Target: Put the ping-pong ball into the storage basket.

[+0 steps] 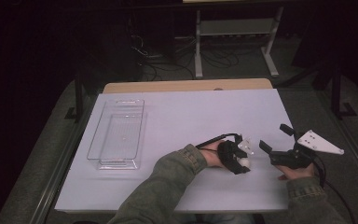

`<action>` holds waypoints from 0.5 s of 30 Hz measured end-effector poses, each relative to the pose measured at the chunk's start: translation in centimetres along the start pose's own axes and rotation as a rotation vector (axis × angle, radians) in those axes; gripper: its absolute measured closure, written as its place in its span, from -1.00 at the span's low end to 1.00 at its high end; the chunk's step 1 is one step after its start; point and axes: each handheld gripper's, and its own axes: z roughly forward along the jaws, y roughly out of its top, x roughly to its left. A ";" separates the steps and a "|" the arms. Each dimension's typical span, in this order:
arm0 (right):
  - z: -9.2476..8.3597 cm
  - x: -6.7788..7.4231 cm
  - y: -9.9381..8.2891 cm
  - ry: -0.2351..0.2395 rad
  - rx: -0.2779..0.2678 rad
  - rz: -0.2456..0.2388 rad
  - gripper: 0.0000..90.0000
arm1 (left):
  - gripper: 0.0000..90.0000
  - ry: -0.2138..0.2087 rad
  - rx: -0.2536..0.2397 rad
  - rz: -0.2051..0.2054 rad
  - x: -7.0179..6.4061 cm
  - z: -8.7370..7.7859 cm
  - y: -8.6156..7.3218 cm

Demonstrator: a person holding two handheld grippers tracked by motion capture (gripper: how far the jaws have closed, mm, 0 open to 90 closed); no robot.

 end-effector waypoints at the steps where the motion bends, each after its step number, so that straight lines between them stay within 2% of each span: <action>1: 0.0 0.0 0.0 0.000 0.000 0.000 -1.00 | 0.11 0.000 0.000 0.002 0.0 0.0 0.0; 5: 0.0 0.0 0.0 -0.002 -0.001 0.002 -1.00 | 0.12 0.001 -0.004 -0.011 0.2 -0.1 -0.1; 15: 0.0 0.0 0.0 -0.002 0.001 0.000 -1.00 | 0.13 0.007 0.002 0.012 -0.1 -0.3 0.0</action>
